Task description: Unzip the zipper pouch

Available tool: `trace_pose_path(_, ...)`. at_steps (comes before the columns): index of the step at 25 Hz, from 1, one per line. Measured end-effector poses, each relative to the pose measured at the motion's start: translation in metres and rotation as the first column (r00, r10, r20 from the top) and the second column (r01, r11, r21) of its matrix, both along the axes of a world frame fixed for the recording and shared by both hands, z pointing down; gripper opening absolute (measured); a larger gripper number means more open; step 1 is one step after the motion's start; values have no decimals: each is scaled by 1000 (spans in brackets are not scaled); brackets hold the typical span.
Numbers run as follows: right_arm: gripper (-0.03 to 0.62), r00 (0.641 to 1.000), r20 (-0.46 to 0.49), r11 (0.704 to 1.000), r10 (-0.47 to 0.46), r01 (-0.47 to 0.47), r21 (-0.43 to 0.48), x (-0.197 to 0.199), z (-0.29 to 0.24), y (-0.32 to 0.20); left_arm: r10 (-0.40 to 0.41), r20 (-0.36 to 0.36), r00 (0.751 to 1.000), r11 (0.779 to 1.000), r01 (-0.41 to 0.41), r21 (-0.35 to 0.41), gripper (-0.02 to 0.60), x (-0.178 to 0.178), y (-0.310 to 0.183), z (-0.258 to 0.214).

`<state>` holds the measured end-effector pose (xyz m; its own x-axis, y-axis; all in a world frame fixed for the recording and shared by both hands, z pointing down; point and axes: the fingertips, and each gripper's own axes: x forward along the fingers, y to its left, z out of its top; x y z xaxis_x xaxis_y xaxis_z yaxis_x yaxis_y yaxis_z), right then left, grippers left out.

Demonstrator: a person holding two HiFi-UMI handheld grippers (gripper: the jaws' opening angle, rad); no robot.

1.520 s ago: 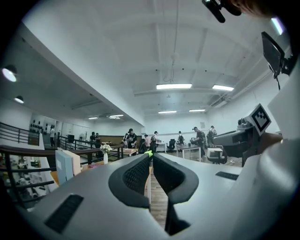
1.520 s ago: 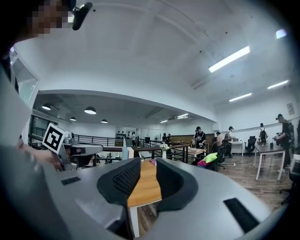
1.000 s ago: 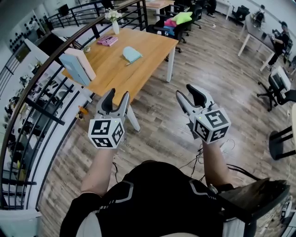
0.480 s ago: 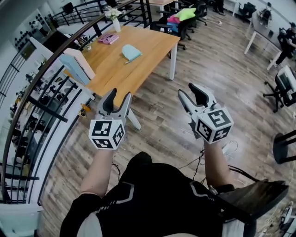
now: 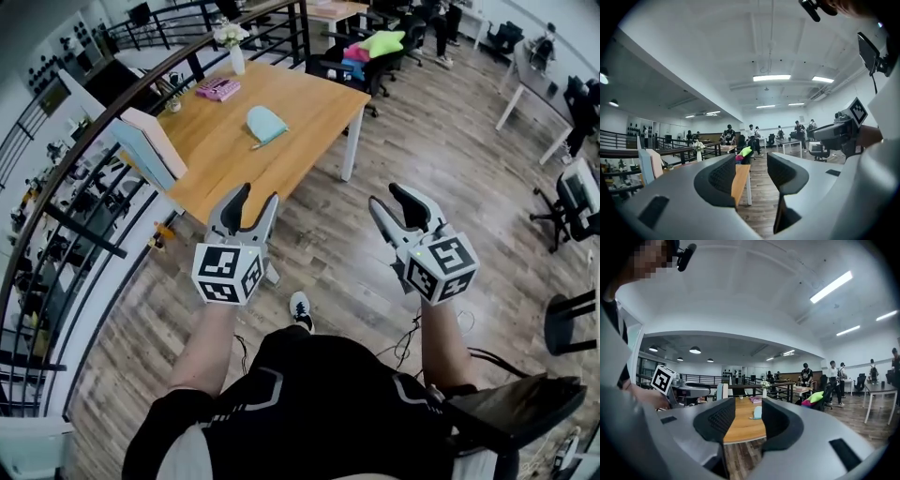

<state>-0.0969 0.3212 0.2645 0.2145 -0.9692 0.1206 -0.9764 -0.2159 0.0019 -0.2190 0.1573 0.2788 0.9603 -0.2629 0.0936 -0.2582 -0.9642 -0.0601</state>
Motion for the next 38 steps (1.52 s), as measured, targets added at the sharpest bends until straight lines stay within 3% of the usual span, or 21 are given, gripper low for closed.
trace_pose_path(5, 173, 999, -40, 1000, -19, 19, 14, 37, -17, -42, 0, 21, 1000, 1000, 0, 15, 224, 38, -40, -7)
trace_pose_path(17, 173, 1000, 13, 1000, -27, 27, 16, 105, -2, -138, -38, 92, 995, 999, 37, 17, 224, 91, -146, 1)
trace_pose_path(21, 173, 999, 19, 999, -40, 40, 8, 120, 2, -170, -105, 66, 992, 994, 106, -9, 222, 105, -188, 4)
trace_pose_path(26, 170, 998, 12, 998, -66, 66, -13, 130, 4, -214, -57, 33, 998, 998, 58, -37, 222, 126, -220, 11)
trace_pose_path(32, 170, 993, -1, 993, -115, 115, -21, 149, 2, -261, -92, 23, 995, 992, 94, -84, 222, 140, -258, 15)
trace_pose_path(38, 170, 973, -10, 972, -232, 232, -26, 182, 8, -315, -181, 21, 983, 980, 182, -82, 222, 156, -294, 18)
